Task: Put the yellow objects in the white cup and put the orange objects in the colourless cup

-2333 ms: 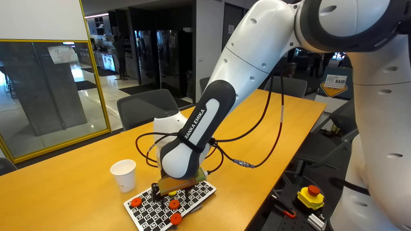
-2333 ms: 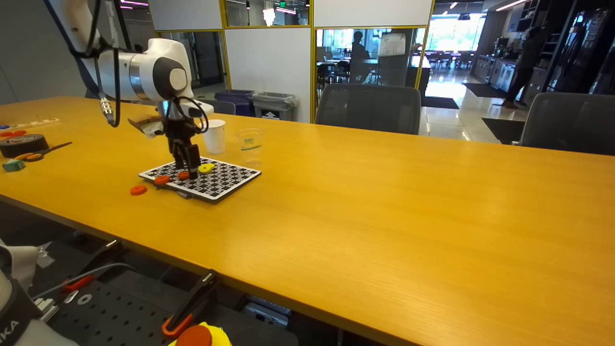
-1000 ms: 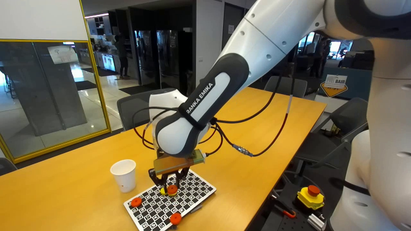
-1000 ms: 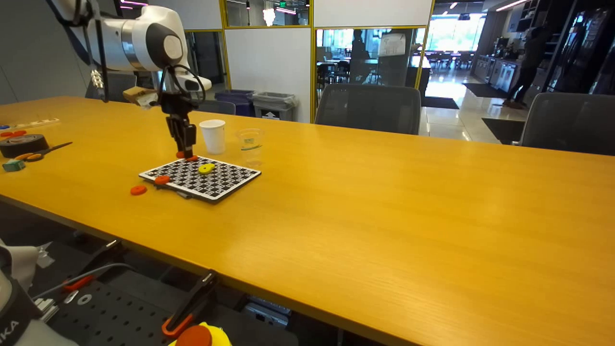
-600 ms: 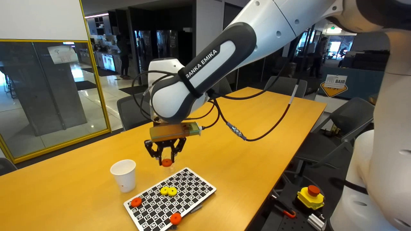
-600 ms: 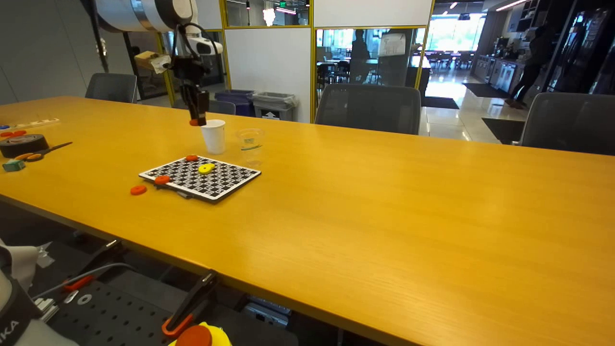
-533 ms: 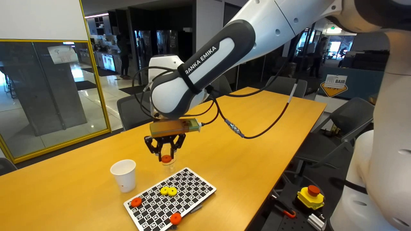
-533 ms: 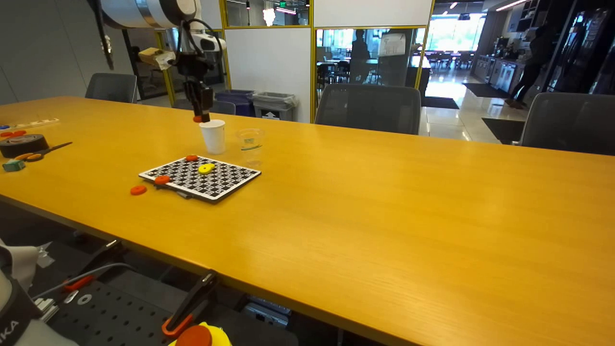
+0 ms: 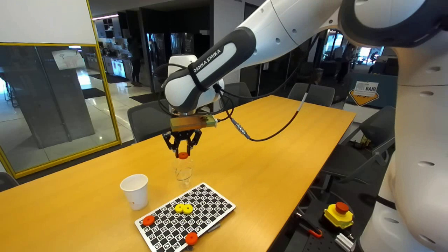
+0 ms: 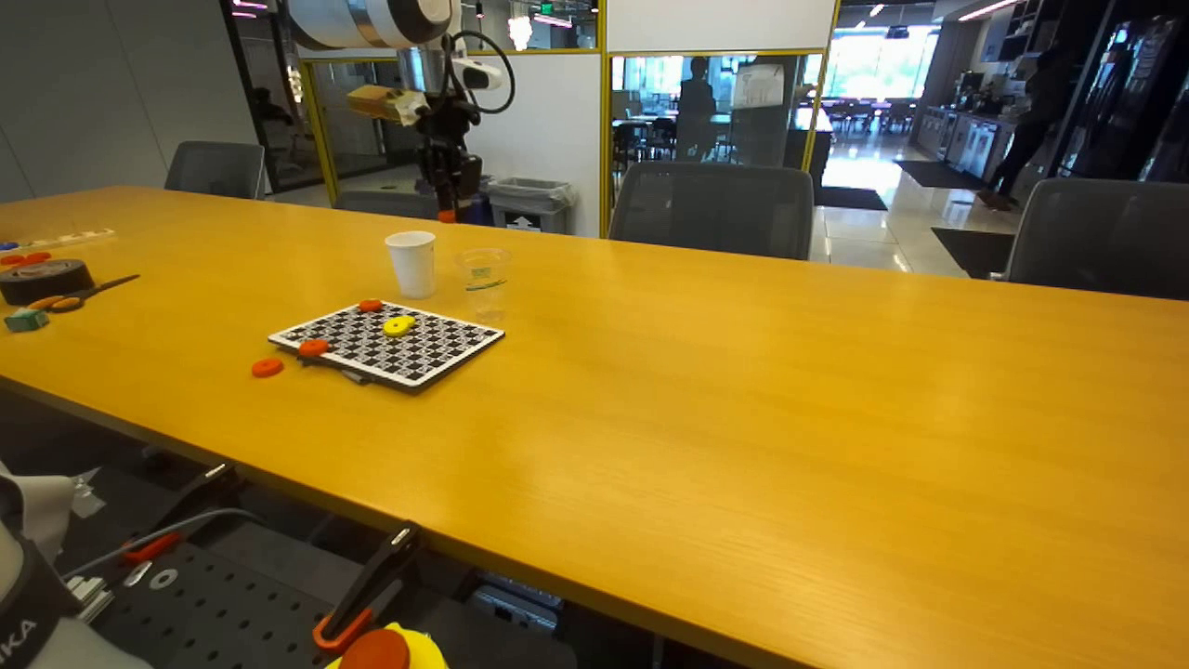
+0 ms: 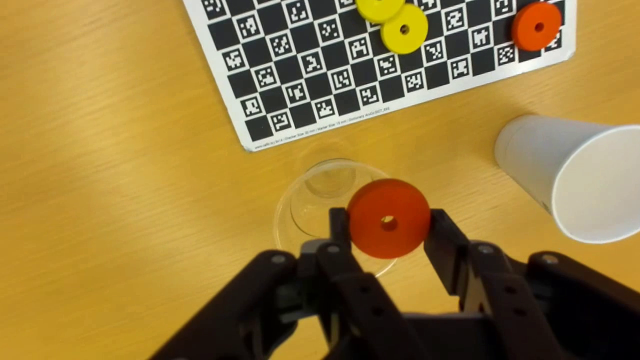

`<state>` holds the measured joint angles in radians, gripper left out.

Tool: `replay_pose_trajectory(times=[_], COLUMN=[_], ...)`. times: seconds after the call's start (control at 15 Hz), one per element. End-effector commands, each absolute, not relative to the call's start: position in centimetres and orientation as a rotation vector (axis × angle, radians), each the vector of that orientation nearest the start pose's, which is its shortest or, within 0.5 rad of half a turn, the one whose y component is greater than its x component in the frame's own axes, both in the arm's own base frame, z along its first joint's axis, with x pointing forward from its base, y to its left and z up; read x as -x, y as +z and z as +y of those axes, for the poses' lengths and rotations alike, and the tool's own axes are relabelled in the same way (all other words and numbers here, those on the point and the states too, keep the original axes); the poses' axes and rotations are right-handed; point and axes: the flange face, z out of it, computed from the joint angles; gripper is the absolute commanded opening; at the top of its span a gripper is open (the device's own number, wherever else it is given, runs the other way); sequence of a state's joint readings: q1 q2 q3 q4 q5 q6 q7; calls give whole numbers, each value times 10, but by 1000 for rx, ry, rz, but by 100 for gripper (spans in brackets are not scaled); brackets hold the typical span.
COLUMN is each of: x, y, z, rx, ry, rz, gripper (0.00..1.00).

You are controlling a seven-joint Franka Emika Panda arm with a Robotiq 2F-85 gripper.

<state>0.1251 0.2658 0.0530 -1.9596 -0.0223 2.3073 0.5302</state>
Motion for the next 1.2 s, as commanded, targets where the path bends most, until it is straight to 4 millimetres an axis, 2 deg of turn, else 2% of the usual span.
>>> replay_pose_trajectory(times=[0.0, 0.33, 0.73, 0.8, 0.87, 1.13], x=[-639, -660, -672, -673, -673, -667], y=[336, 313, 299, 299, 299, 305], z=[100, 93, 91, 91, 91, 93], rx=[3077, 3082, 3083, 3074, 3070, 3067], ry=[-72, -15, 31, 44, 49, 70], rz=[469, 434, 428, 430, 431, 447], gripper=[23, 23, 23, 68, 69, 98])
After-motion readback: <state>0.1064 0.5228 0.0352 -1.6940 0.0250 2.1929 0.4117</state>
